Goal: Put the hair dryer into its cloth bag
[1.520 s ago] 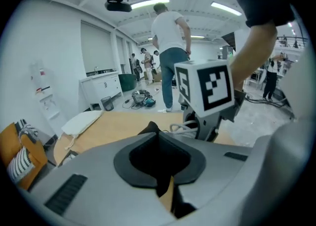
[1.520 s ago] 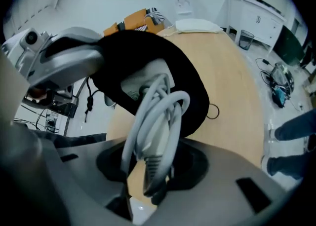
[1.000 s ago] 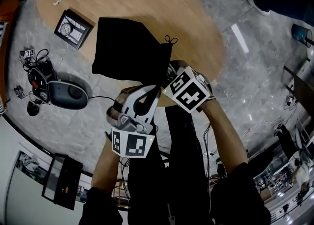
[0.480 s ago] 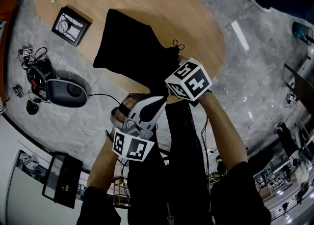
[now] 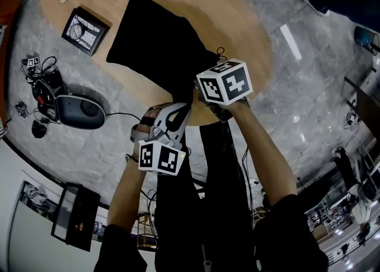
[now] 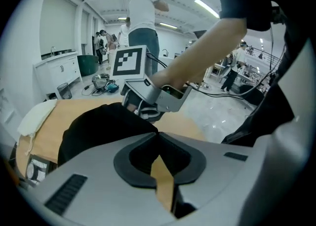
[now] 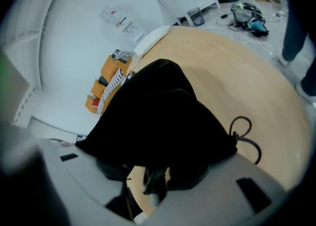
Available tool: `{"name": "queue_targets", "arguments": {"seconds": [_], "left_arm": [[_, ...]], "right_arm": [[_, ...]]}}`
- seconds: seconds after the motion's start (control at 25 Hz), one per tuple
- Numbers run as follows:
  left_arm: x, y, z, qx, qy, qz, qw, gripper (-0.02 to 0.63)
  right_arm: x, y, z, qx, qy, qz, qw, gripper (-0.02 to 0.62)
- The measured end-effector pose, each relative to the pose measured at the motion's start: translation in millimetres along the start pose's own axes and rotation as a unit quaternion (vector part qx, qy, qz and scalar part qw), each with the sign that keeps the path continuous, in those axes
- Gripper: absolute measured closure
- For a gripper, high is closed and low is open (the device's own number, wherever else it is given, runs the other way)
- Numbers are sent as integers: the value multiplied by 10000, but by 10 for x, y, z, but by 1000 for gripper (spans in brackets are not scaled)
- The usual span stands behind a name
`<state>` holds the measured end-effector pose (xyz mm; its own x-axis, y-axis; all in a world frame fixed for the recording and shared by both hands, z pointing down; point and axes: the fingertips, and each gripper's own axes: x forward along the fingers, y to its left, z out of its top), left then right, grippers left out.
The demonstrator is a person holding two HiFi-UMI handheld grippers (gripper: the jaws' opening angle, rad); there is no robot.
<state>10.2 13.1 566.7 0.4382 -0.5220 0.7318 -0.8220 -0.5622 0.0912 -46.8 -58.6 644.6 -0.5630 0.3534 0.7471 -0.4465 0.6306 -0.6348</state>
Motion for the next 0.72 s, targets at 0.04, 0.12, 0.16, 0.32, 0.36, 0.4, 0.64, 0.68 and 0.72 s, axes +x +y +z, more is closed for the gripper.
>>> {"name": "queue_targets", "arguments": {"seconds": [0.04,0.12,0.16,0.32,0.36,0.4,0.64,0.68,0.72], "left_arm": [[18,-3,6,0,-40,-45,10000,581],[3,-13,114,41,-280,-103,9995,581],[-17,-16,185,61,-415,-131,9990,581],[-76,11,324,-149,-747,-277,9967,581],[-89,52,308,-283,-788,-247,9962,581],[-106,109,283,-452,-837,-176,9953,581],[-339,606,329,-1342,-1290,505,9812,581],[-355,637,336,-1385,-1282,561,9804,581],[-359,654,337,-1412,-1263,595,9801,581]], "right_arm": [[34,-20,0,154,13,32,9999,434],[96,-66,-19,375,18,33,9993,431],[123,-83,-22,416,-6,14,9991,426],[165,-133,52,483,-387,53,9981,406],[172,-154,74,420,-512,-9,9978,394],[177,-177,88,299,-617,-110,9976,391],[39,-217,99,-732,-716,-479,9936,296],[-20,-229,72,-839,-702,-502,9927,296],[-89,-246,46,-906,-728,-524,9918,296]]}}
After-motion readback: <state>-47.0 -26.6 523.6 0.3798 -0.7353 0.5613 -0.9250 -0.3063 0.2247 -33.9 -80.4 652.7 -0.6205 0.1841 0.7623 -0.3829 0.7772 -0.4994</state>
